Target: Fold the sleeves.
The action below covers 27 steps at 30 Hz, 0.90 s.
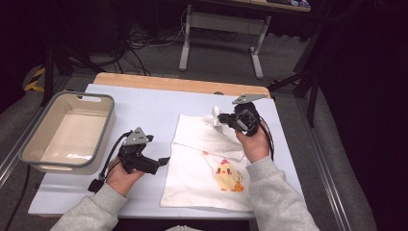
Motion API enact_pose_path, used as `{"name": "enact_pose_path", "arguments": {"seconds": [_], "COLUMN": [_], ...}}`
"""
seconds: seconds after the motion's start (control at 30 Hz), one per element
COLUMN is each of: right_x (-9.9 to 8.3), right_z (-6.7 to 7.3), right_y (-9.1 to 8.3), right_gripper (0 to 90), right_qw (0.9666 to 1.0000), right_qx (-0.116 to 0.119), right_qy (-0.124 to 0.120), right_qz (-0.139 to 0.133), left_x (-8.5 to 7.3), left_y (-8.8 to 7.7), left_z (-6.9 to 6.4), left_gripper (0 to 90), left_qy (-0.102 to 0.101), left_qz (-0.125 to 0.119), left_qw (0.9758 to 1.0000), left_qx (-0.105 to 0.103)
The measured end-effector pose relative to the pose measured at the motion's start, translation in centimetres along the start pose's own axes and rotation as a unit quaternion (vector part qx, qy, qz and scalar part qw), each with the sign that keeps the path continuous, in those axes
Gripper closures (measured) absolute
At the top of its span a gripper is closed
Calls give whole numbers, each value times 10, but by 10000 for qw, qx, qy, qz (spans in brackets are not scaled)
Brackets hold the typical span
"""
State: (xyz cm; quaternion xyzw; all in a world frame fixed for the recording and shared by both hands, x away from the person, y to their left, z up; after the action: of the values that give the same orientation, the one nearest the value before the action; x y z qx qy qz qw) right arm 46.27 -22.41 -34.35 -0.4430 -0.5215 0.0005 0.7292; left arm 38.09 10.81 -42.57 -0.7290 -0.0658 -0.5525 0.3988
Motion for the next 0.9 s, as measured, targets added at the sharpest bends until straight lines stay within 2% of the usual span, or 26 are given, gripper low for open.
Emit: {"name": "enact_pose_path", "arguments": {"seconds": [0.2,0.47,0.73,0.83,0.9], "right_x": [-4,-9,-12,-13,-14], "right_z": [6,14,26,30,32], "right_y": [24,51,69,74,75], "right_gripper": [854,850,833,811,761], "right_qw": [9994,9969,9944,9935,9930], "right_qx": [106,237,431,560,660], "right_qy": [-64,-137,-234,-265,-283], "right_qz": [329,735,932,951,936], "left_x": [0,0,1,1,1], "left_y": [0,1,3,4,5], "left_z": [0,1,0,1,1], "left_gripper": [3,2,3,2,2], "left_qy": [0,-5,5,1,2], "left_qz": [-5,-1,-3,4,7], "left_qw": [10000,10000,10000,10000,10000], "left_qx": [-17,-24,-47,-70,-81]}}
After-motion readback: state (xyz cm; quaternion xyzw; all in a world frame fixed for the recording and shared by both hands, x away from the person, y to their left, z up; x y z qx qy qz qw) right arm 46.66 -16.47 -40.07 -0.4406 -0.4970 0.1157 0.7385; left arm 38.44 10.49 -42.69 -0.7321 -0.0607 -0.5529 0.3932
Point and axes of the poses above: each handheld gripper's, and its own axes: y roughly forward along the jaws, x roughly out of its top, z roughly to its left, the point moved 1 cm from there along y, roughly forward along the jaws, and after that the axes turned 6 degrees about x, right-handed, at the moved point
